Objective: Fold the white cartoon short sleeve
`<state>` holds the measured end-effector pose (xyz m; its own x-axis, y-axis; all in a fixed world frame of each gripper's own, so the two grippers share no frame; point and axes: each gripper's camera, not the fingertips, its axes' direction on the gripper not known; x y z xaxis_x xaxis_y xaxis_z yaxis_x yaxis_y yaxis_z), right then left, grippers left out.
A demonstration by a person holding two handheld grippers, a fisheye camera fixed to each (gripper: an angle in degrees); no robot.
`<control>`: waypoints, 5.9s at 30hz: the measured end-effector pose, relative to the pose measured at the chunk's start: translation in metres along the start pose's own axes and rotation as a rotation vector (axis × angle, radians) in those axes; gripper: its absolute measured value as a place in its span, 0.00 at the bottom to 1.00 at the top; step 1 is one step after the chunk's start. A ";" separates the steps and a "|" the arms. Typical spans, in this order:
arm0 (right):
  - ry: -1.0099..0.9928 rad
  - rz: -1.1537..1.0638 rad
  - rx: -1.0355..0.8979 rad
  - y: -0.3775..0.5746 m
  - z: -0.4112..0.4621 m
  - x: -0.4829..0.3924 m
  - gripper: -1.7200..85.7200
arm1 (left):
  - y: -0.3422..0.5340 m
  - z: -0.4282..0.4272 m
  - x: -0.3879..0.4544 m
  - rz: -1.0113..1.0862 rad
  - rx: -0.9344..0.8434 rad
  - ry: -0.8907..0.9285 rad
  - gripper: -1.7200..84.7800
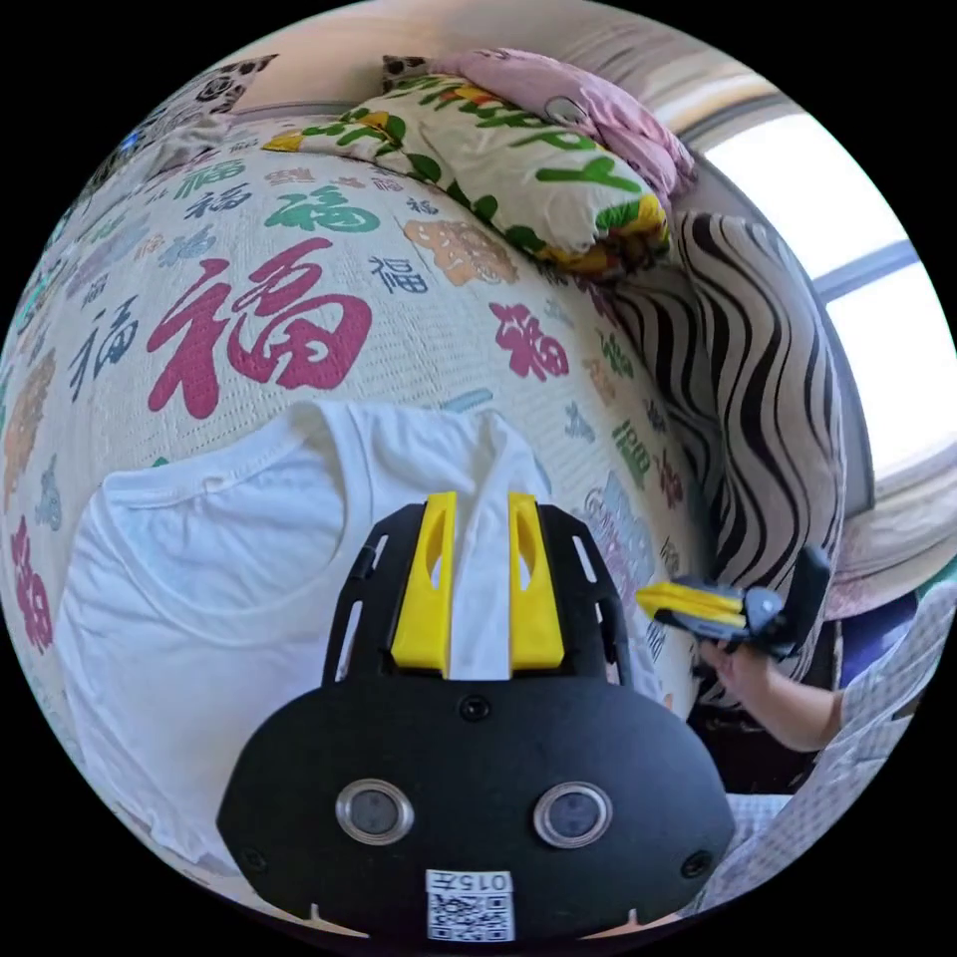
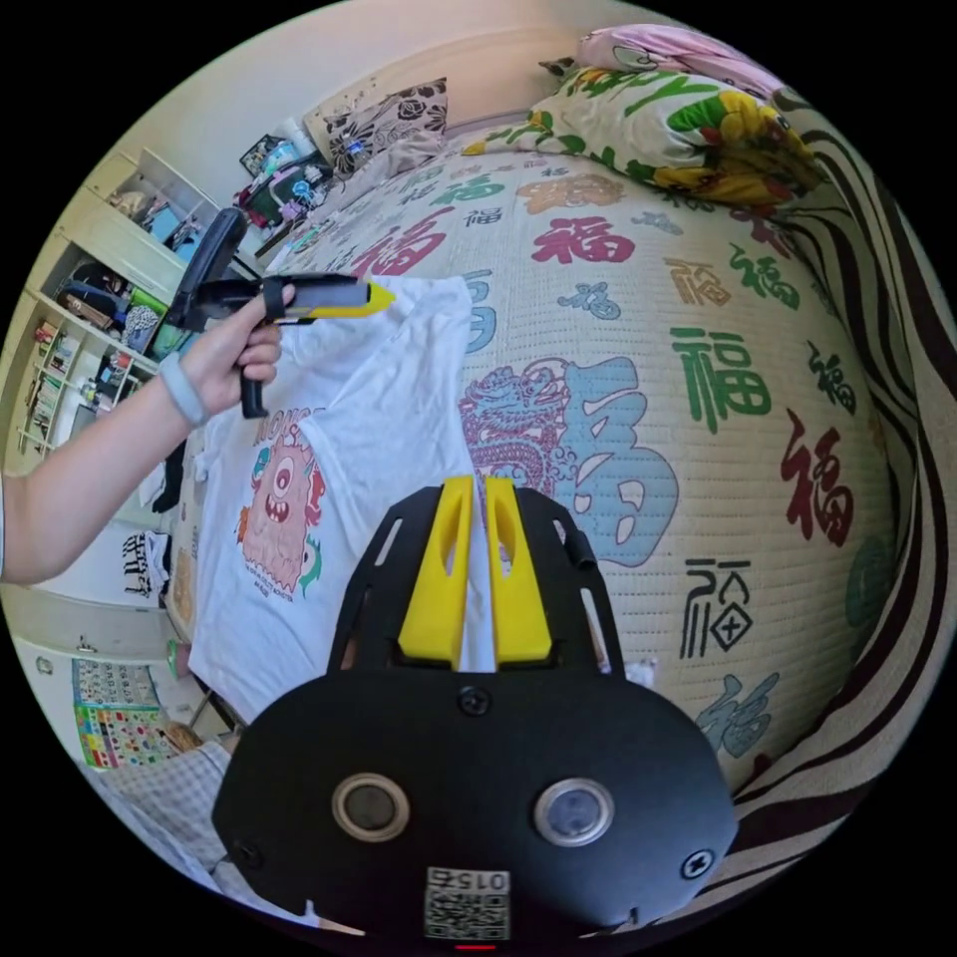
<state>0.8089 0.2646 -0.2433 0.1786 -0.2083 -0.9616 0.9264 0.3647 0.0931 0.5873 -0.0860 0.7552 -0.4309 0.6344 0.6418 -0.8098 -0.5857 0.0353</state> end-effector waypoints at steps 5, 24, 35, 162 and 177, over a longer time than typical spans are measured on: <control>0.058 -0.061 -0.079 -0.022 0.039 -0.026 0.07 | 0.069 -0.018 0.009 0.015 -0.069 -0.118 0.13; 0.069 -0.259 -0.187 -0.030 0.113 -0.123 0.01 | 0.220 -0.112 -0.028 0.021 -0.032 -0.233 0.09; -0.019 -0.138 -0.160 -0.080 0.101 -0.183 0.02 | 0.430 -0.299 -0.142 -0.518 0.314 -0.164 0.12; -0.168 -0.567 -0.530 -0.220 0.113 -0.310 0.01 | 0.295 -0.295 -0.206 0.192 -0.174 -0.106 0.04; -0.191 -0.510 -0.356 -0.223 0.103 -0.292 0.03 | 0.223 -0.321 -0.216 0.194 -0.047 -0.093 0.08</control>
<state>0.5839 0.1504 0.0435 -0.1687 -0.5809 -0.7963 0.7498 0.4487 -0.4862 0.3722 -0.1921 0.3785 -0.5436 0.4615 0.7011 -0.7340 -0.6666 -0.1303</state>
